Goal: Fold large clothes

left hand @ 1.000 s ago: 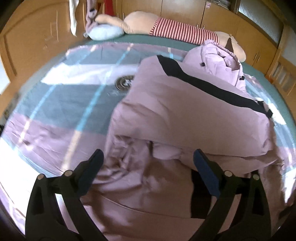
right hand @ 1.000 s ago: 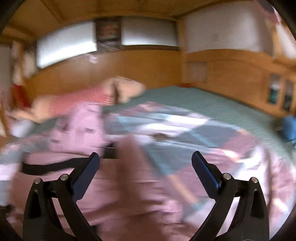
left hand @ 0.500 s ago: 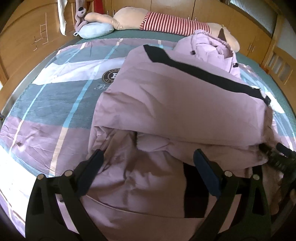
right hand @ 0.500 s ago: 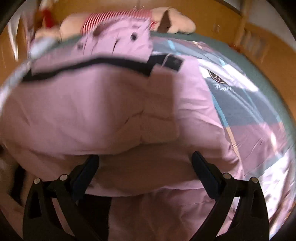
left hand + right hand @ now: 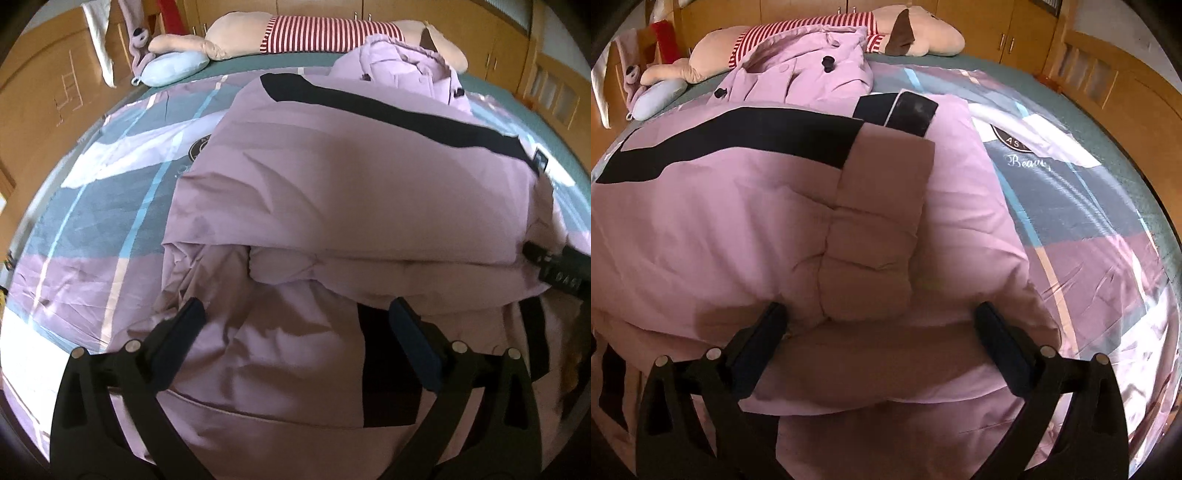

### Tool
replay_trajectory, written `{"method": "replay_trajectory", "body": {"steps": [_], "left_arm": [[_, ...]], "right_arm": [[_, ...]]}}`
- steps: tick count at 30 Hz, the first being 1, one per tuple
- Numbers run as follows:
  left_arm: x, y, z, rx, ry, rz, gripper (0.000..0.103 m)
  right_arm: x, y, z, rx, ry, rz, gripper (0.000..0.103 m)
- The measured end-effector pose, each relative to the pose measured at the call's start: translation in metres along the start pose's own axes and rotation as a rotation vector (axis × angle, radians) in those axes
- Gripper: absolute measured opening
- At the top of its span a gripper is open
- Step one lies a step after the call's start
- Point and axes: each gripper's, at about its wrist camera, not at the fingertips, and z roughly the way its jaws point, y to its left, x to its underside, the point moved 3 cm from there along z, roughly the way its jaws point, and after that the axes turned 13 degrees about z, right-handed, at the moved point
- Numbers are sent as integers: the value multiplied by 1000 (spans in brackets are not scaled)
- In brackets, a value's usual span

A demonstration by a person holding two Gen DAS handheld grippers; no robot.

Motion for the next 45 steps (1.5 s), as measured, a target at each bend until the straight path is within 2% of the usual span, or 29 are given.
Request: {"method": "replay_trajectory", "body": {"steps": [3, 5, 7, 8, 9, 11, 13, 14, 17, 19, 20, 21, 23, 24, 25, 29, 33, 35, 38, 39, 41, 43, 45], "left_arm": [[-1, 0, -11, 33, -38, -20, 101], [-3, 1, -20, 60, -80, -41, 101], [-4, -1, -25, 60, -102, -36, 101], [-4, -1, -23, 51, -93, -24, 101], [-2, -4, -18, 34, -65, -5, 101], [1, -5, -7, 18, -9, 8, 101], [4, -5, 3, 19, 39, 13, 101], [4, -5, 5, 15, 41, 18, 101], [5, -5, 3, 16, 38, 14, 101], [5, -3, 3, 29, 38, -2, 101], [5, -2, 3, 36, 38, -10, 101], [5, -1, 3, 40, 38, -15, 101], [6, 1, 1, 47, 23, -34, 101], [6, 3, -1, 52, 9, -49, 101], [5, 4, -3, 54, -3, -63, 101], [1, 13, -18, 33, -77, -112, 101], [1, 14, -17, 28, -68, -98, 101], [2, 13, -18, 76, -54, -111, 101], [10, 2, -26, 188, -21, -128, 101], [14, -3, -26, 211, -15, -123, 101], [28, -22, -18, 247, 33, -84, 101], [36, -40, -3, 161, 81, 14, 101], [37, -47, 0, 117, 92, 35, 101]], "right_arm": [[-10, -16, -17, -100, -51, 108, 102], [-15, -21, -32, -143, -109, 128, 102], [-16, -16, -37, -50, -148, 72, 102], [-14, -13, -32, -18, -132, 46, 102], [-9, -11, -17, 22, -79, 20, 102], [2, -13, 8, 40, 10, 8, 102], [-1, -11, 1, 48, -15, 8, 102], [-4, -10, -5, 40, -36, 14, 102], [-14, -6, -44, -92, -216, 55, 102], [-15, 3, -56, -137, -268, 38, 102], [-15, 7, -55, -131, -267, 23, 102], [-12, 16, -45, -82, -234, -21, 101], [-3, 21, -22, -29, -145, -80, 94], [6, 22, 1, -18, -52, -98, 93], [11, 19, 3, -28, -44, -85, 94], [9, 13, 2, -44, -30, -56, 96], [17, 6, -25, -79, -36, -12, 96], [19, -3, -47, -107, -81, 17, 96], [14, -10, -69, -108, -172, 52, 97], [12, -12, -67, -104, -173, 57, 98], [13, -13, -49, -78, -119, 57, 99], [21, -15, -24, -45, -27, 59, 99], [26, -13, -9, -29, 2, 45, 100]]}}
